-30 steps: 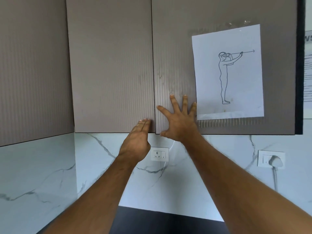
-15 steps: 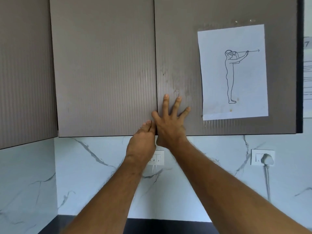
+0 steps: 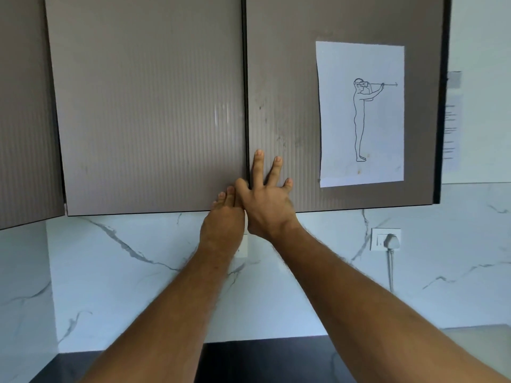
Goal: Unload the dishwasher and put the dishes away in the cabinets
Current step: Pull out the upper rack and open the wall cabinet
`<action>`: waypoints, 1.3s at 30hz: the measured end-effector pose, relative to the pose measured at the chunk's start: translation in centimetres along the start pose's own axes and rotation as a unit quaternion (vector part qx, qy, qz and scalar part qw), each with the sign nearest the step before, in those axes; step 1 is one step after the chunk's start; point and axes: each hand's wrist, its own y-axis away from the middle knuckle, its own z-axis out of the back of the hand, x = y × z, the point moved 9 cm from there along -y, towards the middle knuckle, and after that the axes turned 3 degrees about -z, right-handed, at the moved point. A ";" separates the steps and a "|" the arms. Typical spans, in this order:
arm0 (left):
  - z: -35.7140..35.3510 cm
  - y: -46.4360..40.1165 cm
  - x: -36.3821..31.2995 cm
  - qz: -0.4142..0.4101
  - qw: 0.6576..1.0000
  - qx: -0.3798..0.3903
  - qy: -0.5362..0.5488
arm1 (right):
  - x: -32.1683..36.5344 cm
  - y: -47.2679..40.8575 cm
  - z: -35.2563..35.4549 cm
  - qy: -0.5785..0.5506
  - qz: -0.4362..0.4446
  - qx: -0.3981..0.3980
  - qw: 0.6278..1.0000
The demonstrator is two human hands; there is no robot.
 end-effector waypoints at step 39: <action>13.2 13.5 -34.8 -0.113 0.993 -0.011 0.025 | -31.1 35.8 25.0 -0.298 -0.283 -0.175 0.895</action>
